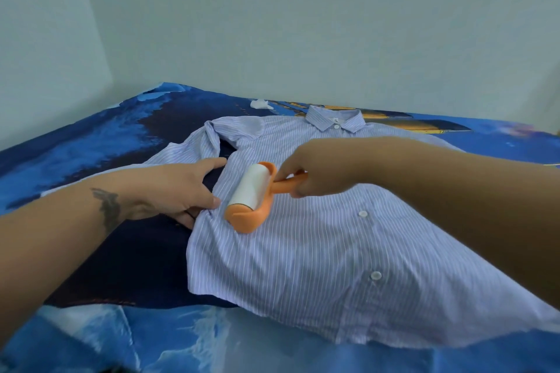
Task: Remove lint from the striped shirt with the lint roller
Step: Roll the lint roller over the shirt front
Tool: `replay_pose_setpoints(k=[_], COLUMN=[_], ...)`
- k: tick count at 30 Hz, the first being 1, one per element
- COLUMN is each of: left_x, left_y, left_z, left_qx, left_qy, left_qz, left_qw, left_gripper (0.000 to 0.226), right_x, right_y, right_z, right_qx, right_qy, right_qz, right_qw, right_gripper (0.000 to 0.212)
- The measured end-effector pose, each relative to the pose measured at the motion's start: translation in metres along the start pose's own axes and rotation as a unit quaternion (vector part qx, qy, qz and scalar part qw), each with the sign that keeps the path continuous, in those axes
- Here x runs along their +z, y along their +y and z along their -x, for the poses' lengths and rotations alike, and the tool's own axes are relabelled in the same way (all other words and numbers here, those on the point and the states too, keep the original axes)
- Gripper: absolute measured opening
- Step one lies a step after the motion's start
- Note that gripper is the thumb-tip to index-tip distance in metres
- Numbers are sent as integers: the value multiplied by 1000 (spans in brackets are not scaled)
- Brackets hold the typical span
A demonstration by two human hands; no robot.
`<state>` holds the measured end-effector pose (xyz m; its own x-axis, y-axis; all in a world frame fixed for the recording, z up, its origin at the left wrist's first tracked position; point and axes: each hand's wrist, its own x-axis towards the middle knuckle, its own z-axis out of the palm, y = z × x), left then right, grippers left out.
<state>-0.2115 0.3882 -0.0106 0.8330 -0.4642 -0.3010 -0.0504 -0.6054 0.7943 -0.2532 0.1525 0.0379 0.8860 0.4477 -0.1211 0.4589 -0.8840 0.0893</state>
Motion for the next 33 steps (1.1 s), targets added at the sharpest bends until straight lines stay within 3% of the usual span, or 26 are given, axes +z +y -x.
replay_pose_setpoints(k=[3, 12, 18, 21, 24, 29, 31, 33], left_x=[-4, -1, 4, 12, 26, 41, 48, 61], left_y=[-3, -6, 3, 14, 24, 38, 46, 58], left_z=[3, 1, 6, 7, 4, 2, -8, -23], left_qx=[9, 26, 32, 15, -20, 1, 56, 124], left_qy=[-38, -24, -8, 25, 51, 161, 197, 185], left_qz=[15, -9, -124, -282, -427, -643, -639, -594], left_qw=[999, 999, 992, 959, 903, 748, 742, 773], left_gripper=[81, 74, 69, 72, 78, 72, 63, 54], right_x=[1, 2, 0, -9, -28, -46, -39, -27], right_y=[-6, 35, 66, 79, 94, 113, 116, 117], right_z=[-5, 40, 82, 101, 116, 140, 142, 140], right_qx=[-6, 45, 102, 139, 174, 200, 193, 184], right_qy=[-1, -58, -107, -141, -187, -164, -145, -126], right_qz=[-6, -38, -40, -22, 30, 41, 36, 20], right_qw=[1000, 997, 988, 980, 966, 965, 970, 974], right_gripper=[31, 33, 32, 35, 40, 34, 31, 31])
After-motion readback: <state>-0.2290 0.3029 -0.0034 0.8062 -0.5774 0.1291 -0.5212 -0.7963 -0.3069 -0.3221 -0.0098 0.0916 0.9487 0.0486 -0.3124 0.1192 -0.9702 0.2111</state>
